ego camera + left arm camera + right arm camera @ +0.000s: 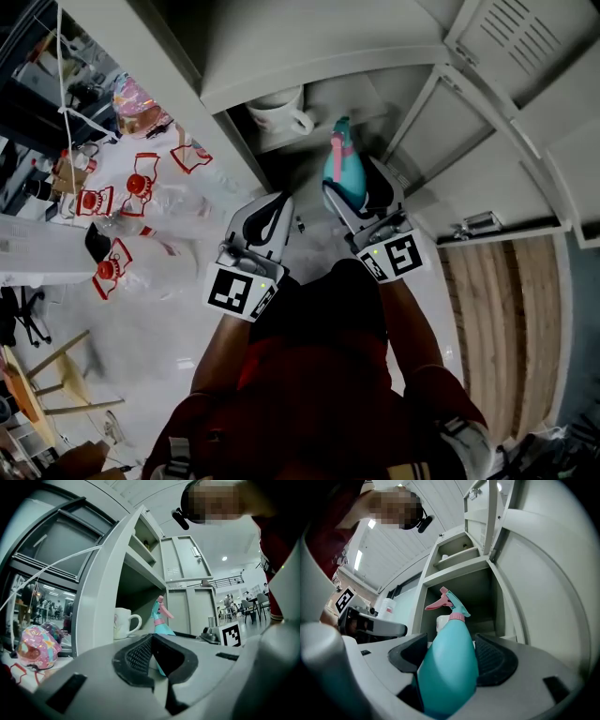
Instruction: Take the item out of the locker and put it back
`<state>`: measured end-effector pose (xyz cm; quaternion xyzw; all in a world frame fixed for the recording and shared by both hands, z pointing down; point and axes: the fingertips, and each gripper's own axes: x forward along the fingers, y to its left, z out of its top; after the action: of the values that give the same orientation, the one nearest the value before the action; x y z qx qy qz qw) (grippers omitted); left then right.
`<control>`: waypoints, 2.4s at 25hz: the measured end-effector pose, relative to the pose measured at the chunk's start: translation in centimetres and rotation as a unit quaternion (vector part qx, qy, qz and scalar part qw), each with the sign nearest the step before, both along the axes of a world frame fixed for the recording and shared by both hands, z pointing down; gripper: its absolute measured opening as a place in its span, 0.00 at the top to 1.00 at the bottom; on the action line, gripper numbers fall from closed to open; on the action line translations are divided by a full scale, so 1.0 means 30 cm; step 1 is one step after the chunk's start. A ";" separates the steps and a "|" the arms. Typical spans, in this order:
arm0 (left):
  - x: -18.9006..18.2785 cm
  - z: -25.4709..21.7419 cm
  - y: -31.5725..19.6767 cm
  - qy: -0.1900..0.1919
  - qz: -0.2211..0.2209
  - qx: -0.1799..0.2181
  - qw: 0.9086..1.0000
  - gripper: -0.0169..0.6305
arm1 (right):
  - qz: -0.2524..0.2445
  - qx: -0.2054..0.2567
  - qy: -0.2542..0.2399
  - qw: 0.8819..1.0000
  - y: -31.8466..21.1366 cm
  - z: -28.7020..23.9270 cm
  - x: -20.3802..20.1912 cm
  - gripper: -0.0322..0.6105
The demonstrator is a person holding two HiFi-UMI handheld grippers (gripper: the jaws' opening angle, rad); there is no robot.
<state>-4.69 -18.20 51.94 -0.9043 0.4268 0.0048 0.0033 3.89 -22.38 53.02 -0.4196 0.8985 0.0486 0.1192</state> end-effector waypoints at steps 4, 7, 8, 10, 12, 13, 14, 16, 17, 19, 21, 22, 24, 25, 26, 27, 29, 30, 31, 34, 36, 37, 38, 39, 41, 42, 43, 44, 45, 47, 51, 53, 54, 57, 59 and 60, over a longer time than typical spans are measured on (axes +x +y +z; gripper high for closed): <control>-0.007 0.064 0.015 0.003 -0.001 0.006 1.000 0.96 | 0.004 0.007 0.001 1.000 0.016 0.060 -0.001 0.46; -0.013 0.102 0.029 0.005 -0.005 0.012 1.000 0.96 | 0.006 0.012 0.002 1.000 0.013 0.102 0.001 0.46; -0.015 0.115 0.033 0.005 -0.006 0.014 1.000 0.96 | 0.007 0.013 0.001 1.000 0.010 0.115 0.003 0.46; -0.022 0.139 0.041 0.004 -0.009 0.018 1.000 0.96 | 0.009 0.015 -0.001 1.000 0.002 0.138 0.007 0.46; -0.033 0.159 0.049 0.004 -0.014 0.023 1.000 0.96 | 0.009 0.022 -0.003 1.000 -0.006 0.150 0.003 0.46; -0.039 0.170 0.052 0.004 -0.016 0.024 1.000 0.96 | 0.008 0.026 -0.002 1.000 -0.008 0.157 -0.001 0.46; -0.044 0.182 0.054 0.004 -0.018 0.025 1.000 0.96 | 0.007 0.028 -0.001 1.000 -0.011 0.165 -0.005 0.46; -0.053 0.206 0.054 0.004 -0.021 0.026 0.999 0.96 | 0.007 0.029 -0.001 1.000 -0.017 0.188 -0.012 0.46; -0.056 0.219 0.051 0.005 -0.022 0.025 0.999 0.96 | 0.007 0.029 -0.002 1.000 -0.022 0.199 -0.015 0.46; -0.057 0.242 0.040 0.006 -0.022 0.025 0.999 0.96 | 0.005 0.030 -0.001 1.000 -0.035 0.220 -0.023 0.46; -0.054 0.264 0.029 0.007 -0.021 0.025 0.999 0.96 | 0.004 0.030 0.001 1.000 -0.045 0.241 -0.031 0.46; -0.052 0.274 0.024 0.008 -0.021 0.025 0.999 0.96 | 0.003 0.030 0.002 1.000 -0.049 0.251 -0.035 0.46; -0.049 0.293 0.015 0.010 -0.021 0.025 0.999 0.96 | 0.003 0.030 0.004 1.000 -0.059 0.270 -0.039 0.46; -0.048 0.303 0.012 0.010 -0.021 0.025 0.999 0.96 | 0.003 0.030 0.004 1.000 -0.064 0.278 -0.041 0.46; -0.049 0.313 0.008 0.010 -0.022 0.024 0.999 0.96 | 0.002 0.030 0.005 1.000 -0.070 0.286 -0.044 0.46; -0.051 0.324 0.005 0.010 -0.023 0.024 0.999 0.96 | 0.002 0.031 0.007 1.000 -0.075 0.293 -0.047 0.46; -0.057 0.344 0.001 0.011 -0.025 0.023 0.999 0.96 | 0.001 0.031 0.010 0.999 -0.083 0.308 -0.054 0.46; -0.062 0.353 0.000 0.012 -0.026 0.023 0.999 0.96 | 0.001 0.030 0.013 0.999 -0.085 0.317 -0.058 0.46; -0.067 0.362 -0.001 0.012 -0.028 0.023 0.999 0.96 | 0.001 0.029 0.015 0.999 -0.087 0.328 -0.062 0.46; -0.088 0.384 -0.001 0.015 -0.031 0.024 0.999 0.96 | 0.002 0.018 0.029 0.999 -0.094 0.369 -0.079 0.46; -0.100 0.397 -0.001 0.016 -0.032 0.026 0.999 0.96 | 0.005 0.012 0.037 0.999 -0.101 0.394 -0.089 0.46; -0.104 0.403 -0.002 0.016 -0.032 0.027 0.999 0.96 | 0.006 0.011 0.041 0.999 -0.106 0.403 -0.093 0.46; -0.108 0.408 -0.003 0.016 -0.032 0.028 0.999 0.96 | 0.008 0.011 0.043 0.999 -0.110 0.409 -0.095 0.46; -0.112 0.414 -0.004 0.017 -0.032 0.029 0.999 0.96 | 0.008 0.013 0.044 0.999 -0.114 0.412 -0.097 0.46; -0.120 0.424 -0.007 0.017 -0.033 0.032 0.999 0.96 | 0.009 0.018 0.043 0.999 -0.123 0.411 -0.103 0.46; -0.122 0.429 -0.007 0.018 -0.033 0.033 0.999 0.96 | 0.009 0.021 0.041 0.999 -0.127 0.410 -0.107 0.46; -0.124 0.434 -0.006 0.018 -0.032 0.034 0.999 0.96 | 0.009 0.024 0.040 0.999 -0.129 0.410 -0.111 0.46; -0.125 0.441 -0.003 0.018 -0.032 0.035 0.999 0.96 | 0.008 0.026 0.039 0.999 -0.131 0.412 -0.116 0.46; -0.126 0.448 0.000 0.017 -0.031 0.036 0.999 0.96 | 0.008 0.028 0.038 0.999 -0.133 0.415 -0.120 0.46; -0.131 0.463 0.004 0.017 -0.032 0.037 0.999 0.96 | 0.007 0.033 0.040 0.999 -0.138 0.424 -0.131 0.46; -0.139 0.487 0.009 0.016 -0.033 0.039 0.999 0.96 | 0.005 0.035 0.054 0.998 -0.144 0.455 -0.145 0.46; -0.137 0.495 0.008 0.016 -0.033 0.041 0.999 0.96 | 0.005 0.037 0.058 0.998 -0.147 0.455 -0.148 0.46; -0.136 0.499 0.007 0.016 -0.033 0.041 0.998 0.96 | 0.004 0.036 0.060 0.998 -0.151 0.455 -0.149 0.46; -0.127 0.511 0.005 0.016 -0.032 0.042 0.998 0.96 | 0.006 0.026 0.071 0.997 -0.172 0.459 -0.154 0.46; -0.125 0.518 0.005 0.016 -0.034 0.041 0.998 0.96 | 0.009 0.025 0.084 0.996 -0.183 0.460 -0.161 0.46; -0.125 0.521 0.006 0.016 -0.035 0.040 0.998 0.96 | 0.010 0.027 0.093 0.995 -0.185 0.459 -0.167 0.46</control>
<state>-8.44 -18.02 67.57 -0.8879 0.4575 0.0360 0.0334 -1.13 -27.94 66.79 -0.4189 0.8998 0.1133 0.0459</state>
